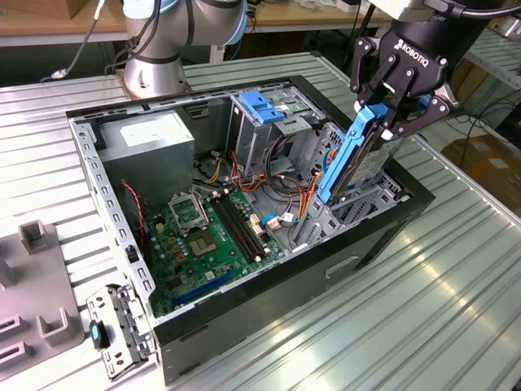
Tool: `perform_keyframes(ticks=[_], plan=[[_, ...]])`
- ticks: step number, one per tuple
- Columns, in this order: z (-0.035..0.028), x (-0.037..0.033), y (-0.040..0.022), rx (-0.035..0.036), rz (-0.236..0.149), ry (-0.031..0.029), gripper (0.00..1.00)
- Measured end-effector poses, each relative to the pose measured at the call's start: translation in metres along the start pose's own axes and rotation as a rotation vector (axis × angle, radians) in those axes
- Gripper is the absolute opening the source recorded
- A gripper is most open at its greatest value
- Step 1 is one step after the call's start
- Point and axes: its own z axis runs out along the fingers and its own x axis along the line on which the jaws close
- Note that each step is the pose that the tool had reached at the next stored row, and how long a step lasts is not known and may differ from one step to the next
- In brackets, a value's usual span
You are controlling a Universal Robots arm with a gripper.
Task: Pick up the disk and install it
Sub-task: 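Insert the disk into the insertion slot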
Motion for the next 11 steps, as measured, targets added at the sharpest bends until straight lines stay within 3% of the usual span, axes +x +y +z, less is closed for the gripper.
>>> perform_keyframes(ticks=[8, 11], plan=[[0.0015, 0.0015, -0.0001, 0.0, -0.004, 0.0, 0.37], [0.0049, 0.0023, -0.0002, 0.0, -0.004, 0.0001, 0.37]])
